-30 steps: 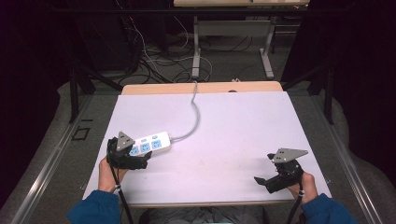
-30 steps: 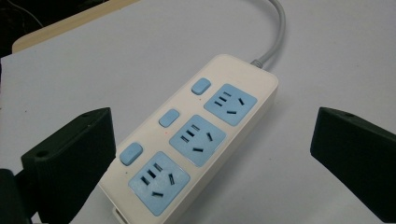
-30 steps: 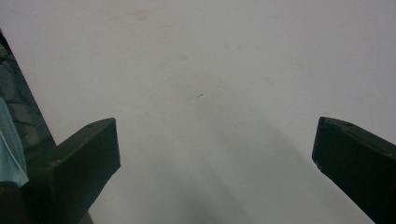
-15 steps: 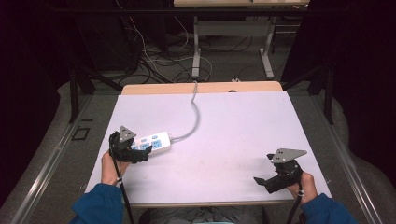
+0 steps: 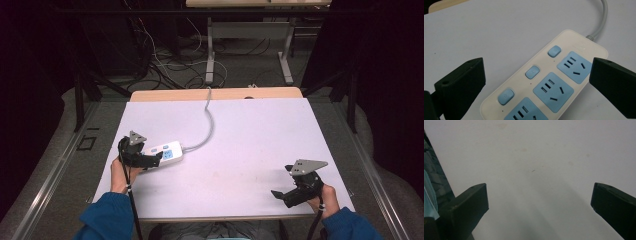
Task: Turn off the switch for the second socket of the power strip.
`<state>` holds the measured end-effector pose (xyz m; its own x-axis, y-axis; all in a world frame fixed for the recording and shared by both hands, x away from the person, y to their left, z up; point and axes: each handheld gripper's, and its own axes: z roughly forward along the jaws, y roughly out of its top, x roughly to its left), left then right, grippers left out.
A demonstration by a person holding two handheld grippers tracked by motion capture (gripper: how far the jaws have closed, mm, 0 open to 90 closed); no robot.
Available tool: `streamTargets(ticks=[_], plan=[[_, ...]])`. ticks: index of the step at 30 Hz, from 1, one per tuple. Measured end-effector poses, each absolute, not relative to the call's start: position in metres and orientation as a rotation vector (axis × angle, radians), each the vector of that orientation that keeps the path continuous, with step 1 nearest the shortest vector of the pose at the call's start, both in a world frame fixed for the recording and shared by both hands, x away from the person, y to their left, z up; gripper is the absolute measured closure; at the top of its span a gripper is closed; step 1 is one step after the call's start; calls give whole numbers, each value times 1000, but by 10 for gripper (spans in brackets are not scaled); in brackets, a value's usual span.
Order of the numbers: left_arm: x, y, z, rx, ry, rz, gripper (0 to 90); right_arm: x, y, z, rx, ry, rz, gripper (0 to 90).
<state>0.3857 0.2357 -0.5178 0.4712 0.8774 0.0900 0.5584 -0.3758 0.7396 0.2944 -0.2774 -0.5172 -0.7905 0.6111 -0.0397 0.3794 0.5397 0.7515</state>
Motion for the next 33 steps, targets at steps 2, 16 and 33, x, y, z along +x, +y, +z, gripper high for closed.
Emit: streamTargets(ticks=[2,16,33], plan=[[389,235,-519,2072,1190,640,6,294,-277,-517,830,2495,1096,6],[394,235,-521,2071,1206,621,419,293,-277,-516,808,2473,1106,7],[395,241,-522,2038,1205,589,816,294,-276,-517,821,2487,1099,7]])
